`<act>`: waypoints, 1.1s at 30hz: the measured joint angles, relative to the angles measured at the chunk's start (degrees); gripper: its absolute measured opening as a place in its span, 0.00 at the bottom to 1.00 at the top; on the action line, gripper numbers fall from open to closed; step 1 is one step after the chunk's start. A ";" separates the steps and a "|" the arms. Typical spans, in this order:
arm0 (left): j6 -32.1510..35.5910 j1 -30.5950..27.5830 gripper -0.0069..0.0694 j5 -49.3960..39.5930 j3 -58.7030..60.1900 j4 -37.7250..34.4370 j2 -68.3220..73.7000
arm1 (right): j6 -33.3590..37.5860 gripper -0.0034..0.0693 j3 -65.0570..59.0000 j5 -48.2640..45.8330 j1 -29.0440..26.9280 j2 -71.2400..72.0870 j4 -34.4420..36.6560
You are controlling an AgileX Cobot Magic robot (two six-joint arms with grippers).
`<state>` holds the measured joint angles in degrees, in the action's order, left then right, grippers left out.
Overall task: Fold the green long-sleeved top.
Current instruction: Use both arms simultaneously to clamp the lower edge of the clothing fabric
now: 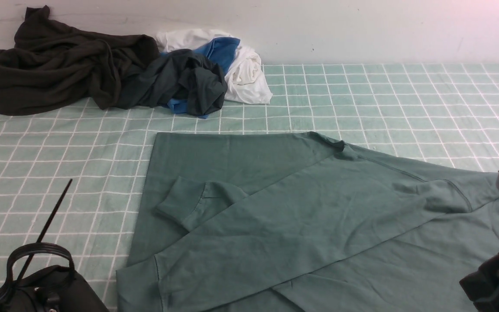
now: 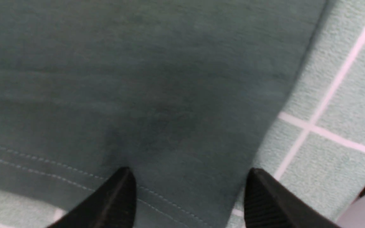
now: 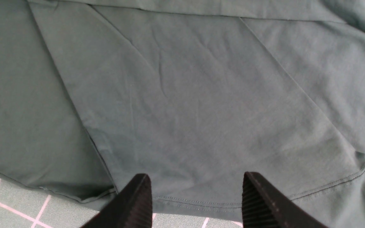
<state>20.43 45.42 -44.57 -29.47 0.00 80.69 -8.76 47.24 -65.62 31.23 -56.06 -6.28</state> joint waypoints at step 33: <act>-13.63 0.00 0.11 -15.63 -2.56 5.57 -10.56 | 30.96 0.66 -10.94 -0.20 1.95 0.05 10.27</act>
<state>6.80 45.42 -60.21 -32.04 5.57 70.13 22.20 36.30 -65.82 33.18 -56.01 3.99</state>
